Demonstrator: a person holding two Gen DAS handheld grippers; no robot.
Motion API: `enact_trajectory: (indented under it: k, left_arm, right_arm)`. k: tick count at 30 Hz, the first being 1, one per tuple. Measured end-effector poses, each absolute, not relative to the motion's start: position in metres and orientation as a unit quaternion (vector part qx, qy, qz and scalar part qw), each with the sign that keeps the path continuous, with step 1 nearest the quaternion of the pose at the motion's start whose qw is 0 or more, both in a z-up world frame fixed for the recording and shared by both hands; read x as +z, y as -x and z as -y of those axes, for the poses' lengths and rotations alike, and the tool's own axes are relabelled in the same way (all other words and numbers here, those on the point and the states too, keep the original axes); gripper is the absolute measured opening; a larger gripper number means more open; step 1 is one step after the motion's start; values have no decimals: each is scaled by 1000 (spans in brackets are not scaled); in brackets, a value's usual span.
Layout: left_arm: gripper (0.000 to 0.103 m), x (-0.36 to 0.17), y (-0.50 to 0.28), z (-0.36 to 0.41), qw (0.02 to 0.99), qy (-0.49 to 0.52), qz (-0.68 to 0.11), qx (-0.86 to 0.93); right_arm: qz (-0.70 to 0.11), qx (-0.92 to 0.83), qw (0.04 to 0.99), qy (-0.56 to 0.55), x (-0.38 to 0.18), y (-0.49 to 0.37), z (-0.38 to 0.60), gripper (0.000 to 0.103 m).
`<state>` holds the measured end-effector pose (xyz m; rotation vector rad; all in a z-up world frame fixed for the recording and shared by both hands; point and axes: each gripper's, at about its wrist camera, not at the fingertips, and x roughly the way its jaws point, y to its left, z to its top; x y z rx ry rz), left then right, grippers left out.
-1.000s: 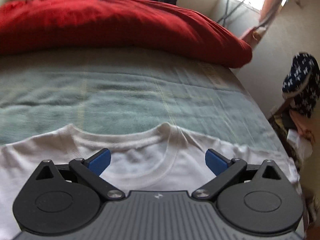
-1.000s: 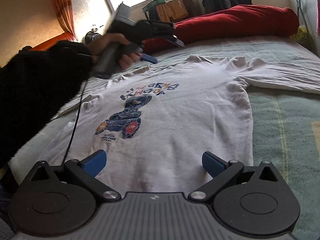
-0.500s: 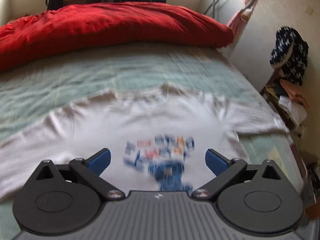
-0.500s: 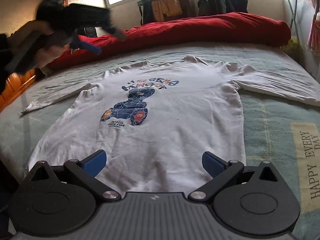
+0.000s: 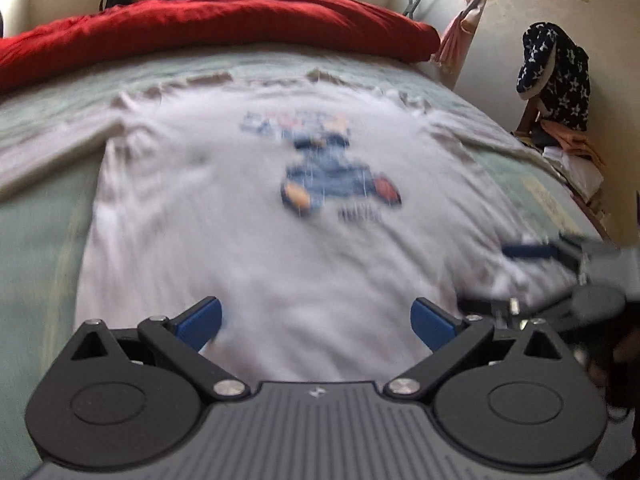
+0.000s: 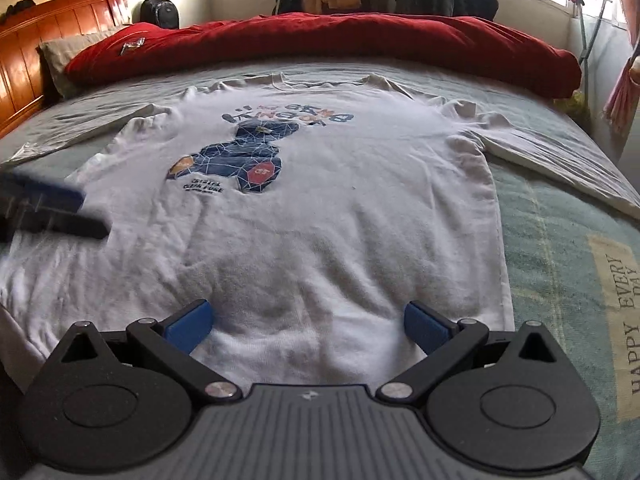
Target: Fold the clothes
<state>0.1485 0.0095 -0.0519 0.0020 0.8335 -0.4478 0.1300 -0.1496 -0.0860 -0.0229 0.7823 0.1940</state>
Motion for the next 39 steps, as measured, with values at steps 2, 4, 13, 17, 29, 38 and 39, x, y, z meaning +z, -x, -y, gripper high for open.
enact_trajectory:
  k: [2,4,13,17,29,38,39]
  left_arm:
    - [100,-53,-137,-13,894,-2,-395,-211]
    - [100,-52,-128,-16,898,-6,-389,-206]
    - [100,-53,-97,-37,906,12,-386,-171]
    - [100,-57,-74,-46,907,18,-384,-174]
    - [100,-51,-65,-66,909,58,-371,-182]
    - [100,-63,-74,-67,908,67,-359,-204]
    - [100,-67,-75,-67,907,69,-361,-203]
  right_arm:
    - [-374,94,922,11,-87,-128,150,103]
    - [-367,95,925,13,-89,-126,150,103]
    - [-362,89,928,23,-88,-124,146,103]
    - [-362,82,928,26,-87,-121,146,103]
    - [-385,58,920,48,-78,-110,141,103]
    - [-365,64,928,51,-50,-94,131,103]
    - [-362,70,928,52,-50,-100,128,103]
